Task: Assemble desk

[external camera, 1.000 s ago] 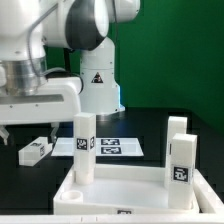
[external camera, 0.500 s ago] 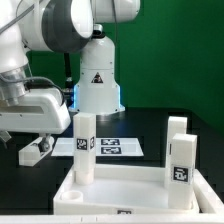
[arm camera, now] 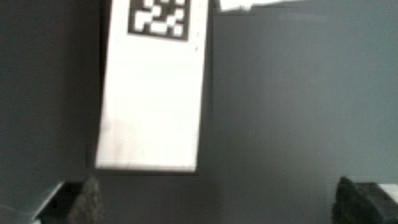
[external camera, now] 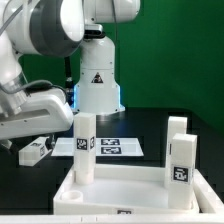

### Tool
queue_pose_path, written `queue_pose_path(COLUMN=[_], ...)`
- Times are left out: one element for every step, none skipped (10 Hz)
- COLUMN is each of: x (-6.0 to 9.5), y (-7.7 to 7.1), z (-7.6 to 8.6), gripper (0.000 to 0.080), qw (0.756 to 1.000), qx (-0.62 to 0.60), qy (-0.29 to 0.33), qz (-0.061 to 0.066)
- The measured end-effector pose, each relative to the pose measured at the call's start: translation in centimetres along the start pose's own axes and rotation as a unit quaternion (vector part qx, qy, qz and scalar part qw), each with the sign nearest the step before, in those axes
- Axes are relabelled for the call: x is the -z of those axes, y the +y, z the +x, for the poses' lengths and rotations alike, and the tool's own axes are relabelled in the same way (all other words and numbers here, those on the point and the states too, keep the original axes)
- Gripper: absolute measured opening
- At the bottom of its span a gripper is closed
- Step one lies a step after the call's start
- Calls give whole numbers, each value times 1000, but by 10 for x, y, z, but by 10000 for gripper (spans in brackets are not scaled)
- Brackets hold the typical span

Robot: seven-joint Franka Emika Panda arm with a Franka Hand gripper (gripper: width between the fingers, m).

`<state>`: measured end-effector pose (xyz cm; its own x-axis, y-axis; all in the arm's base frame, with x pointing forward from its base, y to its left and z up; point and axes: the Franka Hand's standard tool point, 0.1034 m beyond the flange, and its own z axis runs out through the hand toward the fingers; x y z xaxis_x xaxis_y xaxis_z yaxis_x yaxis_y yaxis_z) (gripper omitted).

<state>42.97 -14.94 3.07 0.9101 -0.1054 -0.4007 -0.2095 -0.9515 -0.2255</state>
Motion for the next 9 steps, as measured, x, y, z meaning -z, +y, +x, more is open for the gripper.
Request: queue_pose_path(x=[-1, -2, -3, 3, 18, 20, 18, 16, 16], y=[0, -3, -5, -1, 5, 8, 4, 4, 4], z=[0, -6, -7, -7, 0, 2, 2, 3, 3], gripper=[649, 649, 649, 649, 649, 649, 649, 649, 649], qw=[997, 996, 992, 984, 975, 968, 962, 961, 961], qx=[-78, -68, -66, -65, -65, -62, -59, -59, -59], qy=[-19, -60, -105, -160, -211, -242, -264, -267, -267], qz=[12, 18, 30, 34, 38, 35, 36, 38, 38])
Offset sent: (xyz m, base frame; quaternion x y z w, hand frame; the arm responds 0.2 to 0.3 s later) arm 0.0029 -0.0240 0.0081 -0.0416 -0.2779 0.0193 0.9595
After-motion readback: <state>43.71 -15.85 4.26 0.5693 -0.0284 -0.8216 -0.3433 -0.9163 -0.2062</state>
